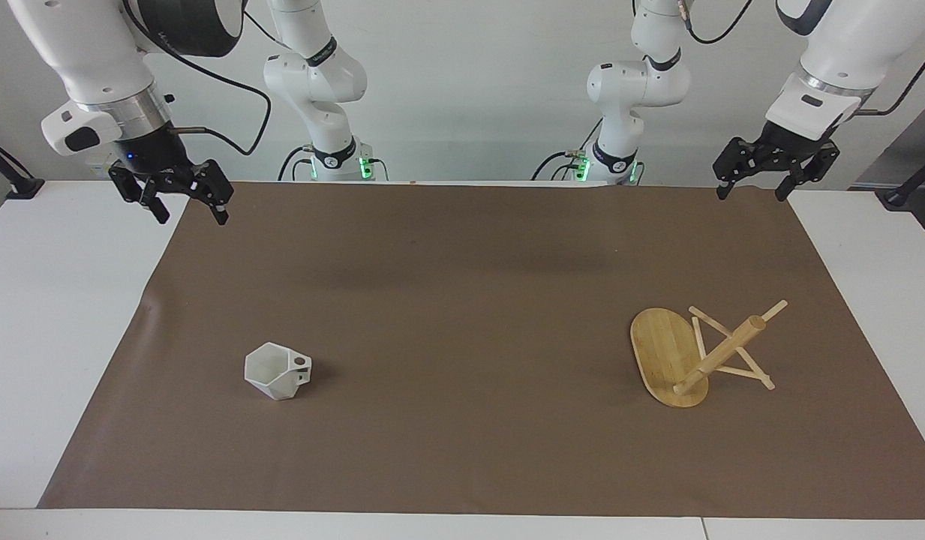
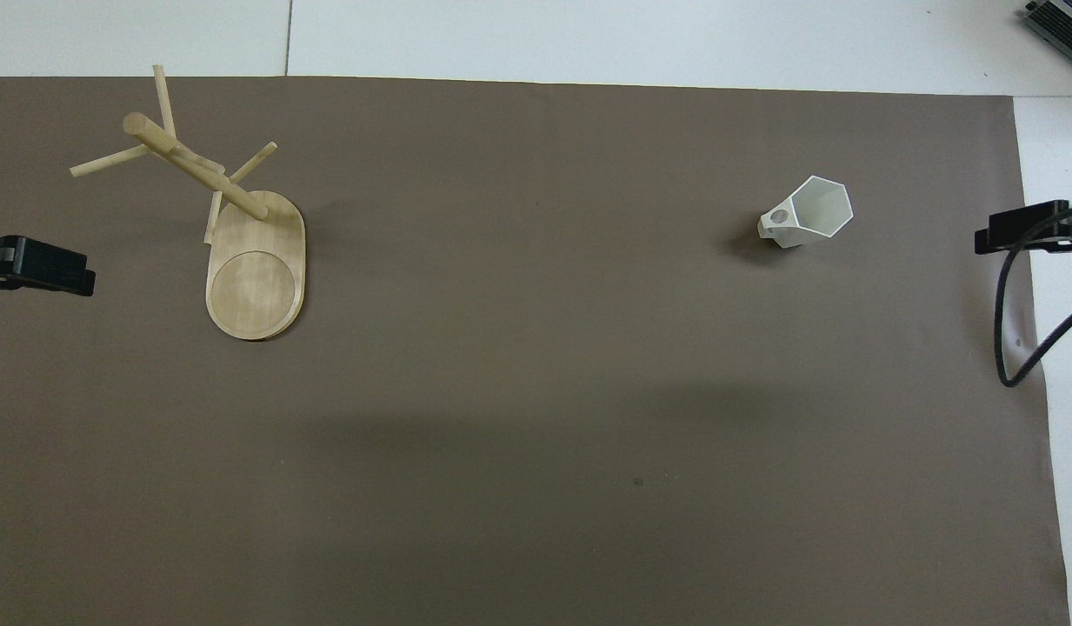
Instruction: Hang cup on rack
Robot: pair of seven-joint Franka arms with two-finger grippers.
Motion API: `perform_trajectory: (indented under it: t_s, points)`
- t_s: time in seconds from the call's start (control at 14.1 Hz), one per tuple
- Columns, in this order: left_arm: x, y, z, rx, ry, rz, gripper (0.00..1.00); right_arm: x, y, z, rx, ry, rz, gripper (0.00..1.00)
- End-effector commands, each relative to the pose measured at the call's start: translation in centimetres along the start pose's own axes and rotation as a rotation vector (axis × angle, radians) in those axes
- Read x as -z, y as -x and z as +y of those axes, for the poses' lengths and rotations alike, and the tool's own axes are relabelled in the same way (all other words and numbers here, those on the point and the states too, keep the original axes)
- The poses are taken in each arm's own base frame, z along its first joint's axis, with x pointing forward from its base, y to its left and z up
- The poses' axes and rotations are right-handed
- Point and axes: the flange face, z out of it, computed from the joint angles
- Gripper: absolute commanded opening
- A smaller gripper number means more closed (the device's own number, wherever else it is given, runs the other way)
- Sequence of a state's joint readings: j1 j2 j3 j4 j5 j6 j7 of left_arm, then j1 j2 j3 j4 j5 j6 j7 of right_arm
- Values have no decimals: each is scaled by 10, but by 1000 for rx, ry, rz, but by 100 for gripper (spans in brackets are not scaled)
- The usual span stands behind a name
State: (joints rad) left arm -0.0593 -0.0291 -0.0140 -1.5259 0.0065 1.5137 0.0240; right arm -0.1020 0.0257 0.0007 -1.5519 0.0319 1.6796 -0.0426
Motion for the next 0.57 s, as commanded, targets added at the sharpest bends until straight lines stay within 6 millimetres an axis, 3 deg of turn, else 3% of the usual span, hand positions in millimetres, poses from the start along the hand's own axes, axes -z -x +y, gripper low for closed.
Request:
perform_trajectory:
  t_s: [0.0,0.5]
  points:
    - [-1,3,-2,12,7,12,100,0,5,2,18,10,14,100]
    - [-1,5,-3,14,7,2,100,-1,9,7,2,4,-7,100]
